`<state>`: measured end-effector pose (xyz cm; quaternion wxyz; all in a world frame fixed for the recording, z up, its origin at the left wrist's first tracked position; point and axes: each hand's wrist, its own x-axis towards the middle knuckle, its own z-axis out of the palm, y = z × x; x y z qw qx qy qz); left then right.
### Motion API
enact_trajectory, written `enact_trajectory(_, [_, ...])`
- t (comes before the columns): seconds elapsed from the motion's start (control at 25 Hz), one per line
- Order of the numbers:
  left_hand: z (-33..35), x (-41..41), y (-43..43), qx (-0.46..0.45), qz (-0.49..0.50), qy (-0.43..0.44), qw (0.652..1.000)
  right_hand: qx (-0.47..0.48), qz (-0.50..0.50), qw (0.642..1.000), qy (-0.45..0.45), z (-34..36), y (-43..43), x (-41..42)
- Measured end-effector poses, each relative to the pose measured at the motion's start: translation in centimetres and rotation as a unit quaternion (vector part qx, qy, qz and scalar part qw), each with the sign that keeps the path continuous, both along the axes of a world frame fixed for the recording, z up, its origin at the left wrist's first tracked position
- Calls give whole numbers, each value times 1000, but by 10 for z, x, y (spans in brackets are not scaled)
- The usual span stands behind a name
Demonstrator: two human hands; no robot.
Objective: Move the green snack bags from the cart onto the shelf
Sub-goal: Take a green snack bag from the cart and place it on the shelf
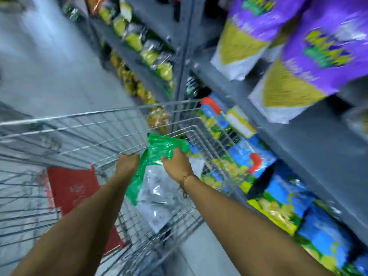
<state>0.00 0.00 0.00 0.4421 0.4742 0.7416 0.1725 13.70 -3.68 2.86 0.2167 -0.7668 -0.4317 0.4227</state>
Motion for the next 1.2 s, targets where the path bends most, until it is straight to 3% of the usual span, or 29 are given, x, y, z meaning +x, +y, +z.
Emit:
enact_trajectory(0.08, [-38, -15, -1, -74, -43, 3, 996, -109, -51, 993, -19, -45, 23, -14])
enact_trajectory(0.2, [-84, 0, -2, -132, -3, -44, 990, -229, -187, 955, -11, -99, 27, -11])
enact_trajectory(0.28, [-95, 20, 2, -135, 11, -33, 990, -221, -267, 938, 7, -113, 27, -9])
enact_trajectory(0.4, [-83, 41, -6, -192, 100, -11, 976, -177, -306, 935, 23, -99, 23, -8])
enact_trajectory(0.52, [-57, 56, -13, -217, 103, -25, 970, -129, -340, 931, 7, -64, 20, 7])
enact_trajectory(0.6, [-29, 70, -21, -167, 64, -47, 983, -73, -350, 934, -11, -27, 15, 23])
enact_trajectory(0.72, [36, 98, -45, 7, -16, -101, 995, 94, -358, 929, -12, 29, -8, 50])
enact_trajectory(0.8, [71, 116, -60, 135, -32, -179, 974, 208, -350, 913, -9, 59, -33, 65])
enact_trajectory(0.88, [108, 143, -79, 237, -80, -238, 939, 322, -362, 874, 25, 92, -71, 87])
enact_trajectory(1.04, [169, 213, -101, 334, -215, -242, 885, 468, -387, 792, 57, 155, -135, 145])
enact_trajectory(1.2, [204, 308, -118, 295, -376, -274, 834, 533, -443, 721, 3, 172, -177, 222])
